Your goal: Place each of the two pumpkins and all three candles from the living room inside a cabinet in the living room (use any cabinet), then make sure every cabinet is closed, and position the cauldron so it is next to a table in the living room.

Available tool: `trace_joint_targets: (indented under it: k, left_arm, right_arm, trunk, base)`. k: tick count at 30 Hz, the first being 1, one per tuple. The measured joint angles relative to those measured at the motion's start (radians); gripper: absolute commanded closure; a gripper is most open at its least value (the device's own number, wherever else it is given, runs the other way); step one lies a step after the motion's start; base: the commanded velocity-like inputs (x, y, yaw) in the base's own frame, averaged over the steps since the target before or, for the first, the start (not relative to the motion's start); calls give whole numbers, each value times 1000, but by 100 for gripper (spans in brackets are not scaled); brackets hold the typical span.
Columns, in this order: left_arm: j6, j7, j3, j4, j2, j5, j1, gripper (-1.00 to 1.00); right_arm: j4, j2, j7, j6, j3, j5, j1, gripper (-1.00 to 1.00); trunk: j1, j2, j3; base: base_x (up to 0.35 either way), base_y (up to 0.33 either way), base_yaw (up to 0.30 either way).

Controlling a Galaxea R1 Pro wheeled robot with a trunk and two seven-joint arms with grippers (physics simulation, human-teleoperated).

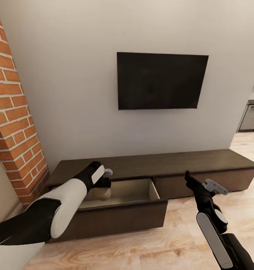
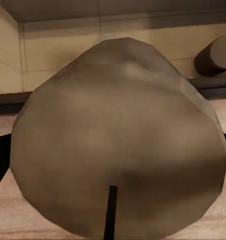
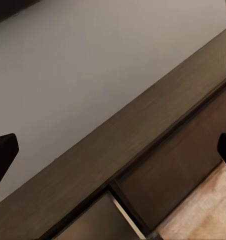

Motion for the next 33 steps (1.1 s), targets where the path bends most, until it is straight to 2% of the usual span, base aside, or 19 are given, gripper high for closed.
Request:
trace_joint_targets:
  k: [5,6,7,12,18,23,26,28,33]
  left_arm:
    - [-22,-1,1,15,0,0,0,100]
    - [-74,-1,1,43,0,0,1,100]
    - [-89,-2,1,57,0,-2,1,100]
    - [-119,-2,-1,182,0,-1,1,100]
    - [-126,-1,4,191,20,3,4,100]
    - [-205,0,-4,193,29,-3,5,100]
    - [-221,0,0,193,39,0,6,100]
    - [-227,0,-2,193,46,-2,9,100]
    - [-238,0,2,193,49,1,17,100]
  right_arm:
    - [0,0,0,0,0,0,0,-100]
    - [0,0,0,0,0,0,0,-100]
    - [0,0,0,0,0,0,0,-100]
    - [0,0,0,0,3,0,0,-100]
    - [0,0,0,0,3,0,2,-100]
    - [-1,0,3,-1,4,0,3,-100]
    - [-3,0,6,-1,25,1,3,-100]
    - [-3,1,6,-6,67,2,2,-100]
    - [-3,1,5,-56,109,6,2,-100]
  trunk:
    - [0,0,0]
    - [0,0,0]
    - [0,0,0]
    - [1,0,0]
    - [0,0,0]
    - [0,0,0]
    - [0,0,0]
    - [1,0,0]
    - [1,0,0]
  base:
    - [330,0,0]
    - [319,0,0]
    - [289,0,0]
    - [59,0,0]
    - [42,35,0]
    - [229,162,0]
    - [114,52,0]
    - [24,11,24]
    - [6,3,181]
